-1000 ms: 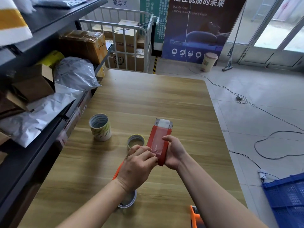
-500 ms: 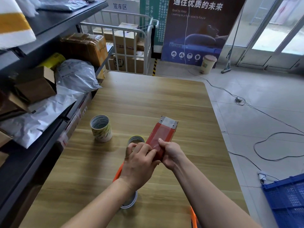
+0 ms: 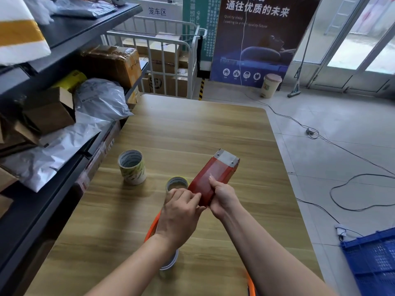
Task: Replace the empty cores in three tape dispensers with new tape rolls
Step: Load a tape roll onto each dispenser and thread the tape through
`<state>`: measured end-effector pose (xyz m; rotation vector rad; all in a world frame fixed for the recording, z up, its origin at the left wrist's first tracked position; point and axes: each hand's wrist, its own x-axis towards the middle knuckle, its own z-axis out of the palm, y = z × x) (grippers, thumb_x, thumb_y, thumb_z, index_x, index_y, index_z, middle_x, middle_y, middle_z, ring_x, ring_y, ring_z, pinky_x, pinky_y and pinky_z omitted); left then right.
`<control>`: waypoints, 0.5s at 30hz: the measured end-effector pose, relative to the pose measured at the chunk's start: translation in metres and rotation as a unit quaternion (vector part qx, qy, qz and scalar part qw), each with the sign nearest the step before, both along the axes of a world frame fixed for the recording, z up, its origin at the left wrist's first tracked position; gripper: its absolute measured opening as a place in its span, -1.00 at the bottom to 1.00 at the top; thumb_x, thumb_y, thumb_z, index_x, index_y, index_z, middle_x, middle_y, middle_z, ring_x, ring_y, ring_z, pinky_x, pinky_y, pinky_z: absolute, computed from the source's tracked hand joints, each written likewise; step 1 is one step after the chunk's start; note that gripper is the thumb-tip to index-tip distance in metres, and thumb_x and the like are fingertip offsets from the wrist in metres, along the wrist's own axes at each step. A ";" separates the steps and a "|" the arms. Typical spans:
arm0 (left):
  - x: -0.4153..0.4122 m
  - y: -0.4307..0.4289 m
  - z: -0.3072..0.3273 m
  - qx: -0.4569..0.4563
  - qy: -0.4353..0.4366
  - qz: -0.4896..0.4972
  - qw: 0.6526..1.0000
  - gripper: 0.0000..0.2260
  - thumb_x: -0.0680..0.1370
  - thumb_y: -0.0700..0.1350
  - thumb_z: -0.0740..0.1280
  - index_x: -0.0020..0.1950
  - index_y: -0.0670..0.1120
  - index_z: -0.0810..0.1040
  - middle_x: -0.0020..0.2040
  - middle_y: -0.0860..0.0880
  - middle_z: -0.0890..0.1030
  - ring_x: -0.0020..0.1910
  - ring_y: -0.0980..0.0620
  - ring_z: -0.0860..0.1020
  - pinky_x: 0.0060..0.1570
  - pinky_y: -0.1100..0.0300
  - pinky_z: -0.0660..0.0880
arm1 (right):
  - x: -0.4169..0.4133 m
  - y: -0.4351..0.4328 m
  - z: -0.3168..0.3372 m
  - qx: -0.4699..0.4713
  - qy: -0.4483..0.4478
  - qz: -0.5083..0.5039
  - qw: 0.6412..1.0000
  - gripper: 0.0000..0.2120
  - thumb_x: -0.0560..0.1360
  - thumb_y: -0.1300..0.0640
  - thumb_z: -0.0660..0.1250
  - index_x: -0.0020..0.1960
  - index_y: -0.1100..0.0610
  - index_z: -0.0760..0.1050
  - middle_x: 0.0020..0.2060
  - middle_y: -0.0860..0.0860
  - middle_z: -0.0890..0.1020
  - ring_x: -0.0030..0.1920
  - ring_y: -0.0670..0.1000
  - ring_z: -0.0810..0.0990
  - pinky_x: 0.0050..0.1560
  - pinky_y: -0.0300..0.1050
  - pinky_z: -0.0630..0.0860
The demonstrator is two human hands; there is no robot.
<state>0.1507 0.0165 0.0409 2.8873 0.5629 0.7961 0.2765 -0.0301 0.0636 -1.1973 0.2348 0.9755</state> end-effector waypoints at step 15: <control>0.018 -0.002 0.022 -0.051 0.087 0.069 0.993 -0.69 0.39 0.20 0.29 -0.32 -0.02 0.60 -0.18 0.03 0.58 -0.14 -0.03 0.53 -0.16 0.08 0.46 | -0.006 -0.002 0.006 -0.007 0.017 -0.051 0.999 -0.70 0.60 0.19 0.25 0.25 0.36 0.43 0.08 0.30 0.61 0.00 0.25 0.63 0.02 0.12 0.58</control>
